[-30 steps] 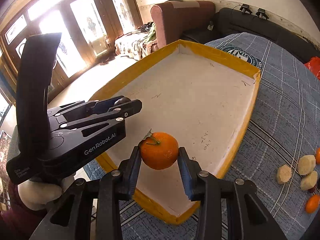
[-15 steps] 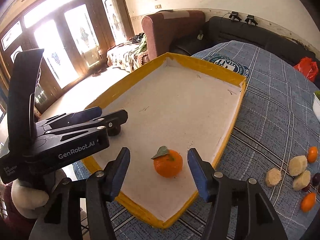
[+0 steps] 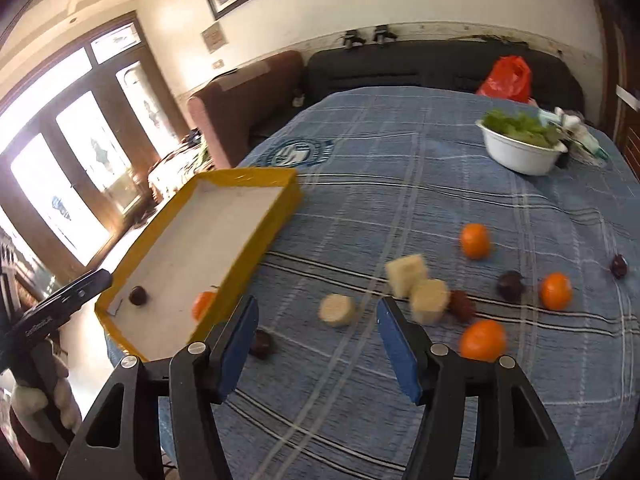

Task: Organize fruits
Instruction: 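Grasp beige round slice with left tool while right tool approaches large orange, then close right tool on the large orange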

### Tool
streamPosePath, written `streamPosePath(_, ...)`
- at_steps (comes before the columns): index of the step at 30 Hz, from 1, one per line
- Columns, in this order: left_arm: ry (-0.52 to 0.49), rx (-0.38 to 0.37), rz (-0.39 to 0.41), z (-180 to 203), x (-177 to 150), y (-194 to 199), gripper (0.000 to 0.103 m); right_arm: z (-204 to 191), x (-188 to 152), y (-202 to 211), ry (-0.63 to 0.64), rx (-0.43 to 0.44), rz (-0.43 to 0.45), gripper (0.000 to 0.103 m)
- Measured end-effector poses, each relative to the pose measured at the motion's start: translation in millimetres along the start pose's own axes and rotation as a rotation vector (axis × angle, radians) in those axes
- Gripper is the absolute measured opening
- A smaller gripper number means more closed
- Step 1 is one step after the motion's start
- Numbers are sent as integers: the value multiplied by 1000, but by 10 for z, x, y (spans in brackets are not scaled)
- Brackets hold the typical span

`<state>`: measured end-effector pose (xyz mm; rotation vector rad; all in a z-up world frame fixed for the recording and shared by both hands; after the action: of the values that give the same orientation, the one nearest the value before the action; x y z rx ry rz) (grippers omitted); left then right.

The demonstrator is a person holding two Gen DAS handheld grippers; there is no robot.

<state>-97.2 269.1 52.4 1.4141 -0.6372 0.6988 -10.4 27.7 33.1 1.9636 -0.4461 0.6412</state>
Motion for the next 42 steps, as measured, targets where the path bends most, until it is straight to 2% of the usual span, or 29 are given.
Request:
streamPosePath(5,-98,-79,-42,629,-45,-202,76,743,-37,258,-148,-61,27,67)
streamPosePath(9,-166,-139,-91,1099,-163,-405,76,1009,-115,242,-197,-77,13,67)
streamPosePath(16,-275,-180,-137,1609,-217,-821,76,1114,-178,-1,-178,-76,-19,67)
streamPosePath(22,-270,-167,-225,1695,-246,-1345,76,1153,-177,-217,-140,-68,-42,67)
streamPosePath(26,-282,-165,-250,1755,-266,-1523,76,1161,-160,-310,-110,-77,-49,67)
streamPosePath(27,-286,-167,-253,1768,-268,-1552,75,1176,-158,-326,-105,-80,-49,67)
streamPosePath(29,-298,-170,-258,1792,-274,-1596,57,1197,-161,-356,-101,-82,-52,67)
streamPosePath(30,-316,-145,-247,1788,-261,-1608,52,1209,-164,-373,-102,-82,-55,67)
streamPosePath(32,-336,-122,-237,1791,-249,-1621,34,1215,-153,-390,-100,-83,-51,67)
streamPosePath(34,-346,-109,-228,1793,-246,-1627,30,1214,-151,-396,-91,-87,-50,67)
streamPosePath(42,-341,-110,-226,1796,-232,-1646,29,1188,-157,-413,-56,-120,-39,67)
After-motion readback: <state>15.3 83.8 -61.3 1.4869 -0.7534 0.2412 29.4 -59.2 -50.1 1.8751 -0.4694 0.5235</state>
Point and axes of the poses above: each gripper's, at about its wrist camera, not at the fingertips, and y roughly against the way its jaws point, z to its right, x to its top, the point moved 9 cm from there along -y, roughly the way its jaws point, and after that the axes turned 8 degrees about -y, right-handed, at the moved point
